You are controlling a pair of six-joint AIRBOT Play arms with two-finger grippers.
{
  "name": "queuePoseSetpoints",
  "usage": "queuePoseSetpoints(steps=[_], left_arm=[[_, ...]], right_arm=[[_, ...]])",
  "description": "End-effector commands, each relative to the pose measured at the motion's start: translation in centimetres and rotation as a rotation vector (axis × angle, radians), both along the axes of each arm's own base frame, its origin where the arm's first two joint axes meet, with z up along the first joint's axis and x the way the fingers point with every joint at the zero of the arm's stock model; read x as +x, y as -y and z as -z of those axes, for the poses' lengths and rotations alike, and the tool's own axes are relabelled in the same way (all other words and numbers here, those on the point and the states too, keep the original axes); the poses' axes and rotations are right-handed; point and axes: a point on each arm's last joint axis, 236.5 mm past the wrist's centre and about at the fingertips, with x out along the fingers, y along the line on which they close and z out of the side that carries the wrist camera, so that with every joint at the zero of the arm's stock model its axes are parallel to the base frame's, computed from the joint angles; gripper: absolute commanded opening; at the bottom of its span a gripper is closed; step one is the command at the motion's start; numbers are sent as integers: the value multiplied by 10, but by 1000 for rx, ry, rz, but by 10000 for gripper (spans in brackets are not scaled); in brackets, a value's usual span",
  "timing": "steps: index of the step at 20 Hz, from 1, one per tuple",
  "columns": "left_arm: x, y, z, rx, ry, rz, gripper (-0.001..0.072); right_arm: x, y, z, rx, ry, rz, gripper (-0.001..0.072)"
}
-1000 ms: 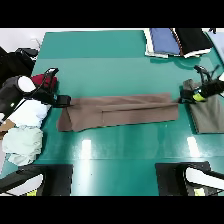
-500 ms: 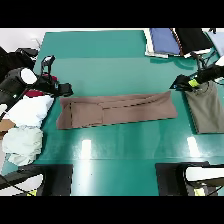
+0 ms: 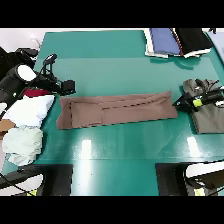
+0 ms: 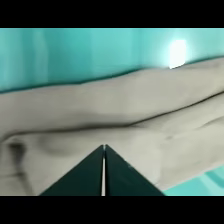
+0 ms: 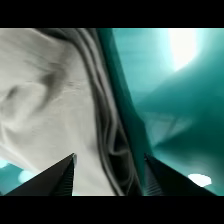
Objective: Fold the shirts.
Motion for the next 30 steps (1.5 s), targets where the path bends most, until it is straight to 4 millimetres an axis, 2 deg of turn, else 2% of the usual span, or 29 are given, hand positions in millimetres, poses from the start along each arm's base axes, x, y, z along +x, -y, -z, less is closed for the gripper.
queuePoseSetpoints(steps=[1, 2, 4, 5, 8, 10, 13, 15, 17, 19, 22, 24, 27, 28, 30], left_arm=[[-2, 35, 4, -56, -2, 39, 24], [-4, 48, 10, -54, -4, 63, 24], [-7, 76, 24, -53, -9, 106, 24], [-8, 92, 32, -53, -11, 126, 24], [-6, 137, 52, -52, -23, 199, 24], [-1, 165, 65, -48, -31, 244, 24], [2, 198, 87, -46, -55, 294, 24], [-1, 210, 99, -40, -73, 315, 24], [-3, 213, 108, -41, -92, 317, 24], [-4, 213, 113, -35, -104, 319, 24], [-6, 212, 116, -31, -114, 324, 24], [-7, 211, 114, -29, -117, 329, 24], [-4, 204, 97, 44, -89, 395, 24], [1, 194, 84, 104, -55, 415, 24], [23, 155, 50, 230, 14, 363, 24]], right_arm=[[9, -29, 22, 55, 20, -2, 434], [14, -36, 24, 32, 37, -24, 366], [28, -48, 14, 10, 93, -77, 118], [35, -51, 4, 1, 124, -96, 17], [54, -64, -55, -33, 266, -175, 17], [62, -79, -106, -64, 376, -216, 17], [67, -114, -184, -99, 533, -251, 17], [64, -140, -224, -103, 618, -289, 17], [56, -169, -254, -92, 685, -336, 17], [48, -194, -272, -73, 719, -376, 17], [37, -229, -289, -45, 764, -436, 17], [30, -248, -292, -23, 768, -459, 18], [20, -273, -294, 0, 790, -500, 17], [17, -282, -296, 8, 802, -510, 17], [12, -301, -300, 26, 827, -528, 17]])
